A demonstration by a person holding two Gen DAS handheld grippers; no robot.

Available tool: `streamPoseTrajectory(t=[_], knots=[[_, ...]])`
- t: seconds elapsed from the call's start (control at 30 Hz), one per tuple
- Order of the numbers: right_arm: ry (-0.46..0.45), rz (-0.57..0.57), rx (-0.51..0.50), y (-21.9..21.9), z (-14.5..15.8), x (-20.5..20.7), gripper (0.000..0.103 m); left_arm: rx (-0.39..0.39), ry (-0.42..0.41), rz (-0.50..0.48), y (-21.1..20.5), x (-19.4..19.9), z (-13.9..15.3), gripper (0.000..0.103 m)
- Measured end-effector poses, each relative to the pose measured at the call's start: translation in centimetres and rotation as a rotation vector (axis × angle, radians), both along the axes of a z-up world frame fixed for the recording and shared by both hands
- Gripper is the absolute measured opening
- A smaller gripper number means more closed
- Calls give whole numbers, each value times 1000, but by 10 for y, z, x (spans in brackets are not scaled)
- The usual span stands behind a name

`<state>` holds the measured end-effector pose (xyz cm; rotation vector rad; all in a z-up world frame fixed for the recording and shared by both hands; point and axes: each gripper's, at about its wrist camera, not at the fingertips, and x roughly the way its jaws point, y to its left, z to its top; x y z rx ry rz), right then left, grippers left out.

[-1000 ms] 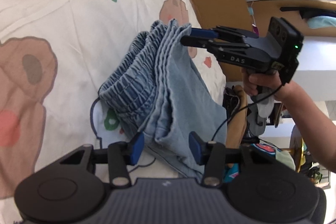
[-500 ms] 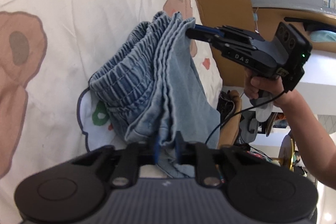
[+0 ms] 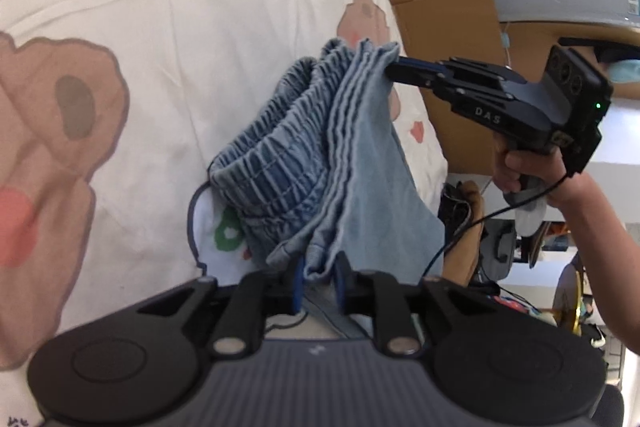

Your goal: Fold clothes

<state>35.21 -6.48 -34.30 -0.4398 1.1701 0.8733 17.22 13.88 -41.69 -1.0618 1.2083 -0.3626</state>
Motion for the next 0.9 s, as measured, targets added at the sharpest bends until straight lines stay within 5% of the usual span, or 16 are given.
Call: streamPoseTrajectory(t=[0.07,0.13,0.2,0.33,0.4,0.47,0.57,0.9], knots=[[12,0,2,1,0,3,10,32,-1,11,1,-1,1,68],[31,7,17,2,0,5,19,13,-8,26,3,-2,-2,69],[64,27,44,4,-1,9,48,-33,-5,30,3,0,-10,69],[146,70,46,13,-14,16,51,-50,6,7,-7,8,-23,69],[189,85,46,16,-22,20,54,-69,3,-3,-12,9,-25,65],[228,83,57,18,-29,25,55,-82,-1,-17,-16,10,-25,44],[294,49,88,15,-34,36,55,-79,7,-15,-16,5,-23,32],[232,81,115,5,-15,30,20,-90,-11,-13,-13,5,-8,20]])
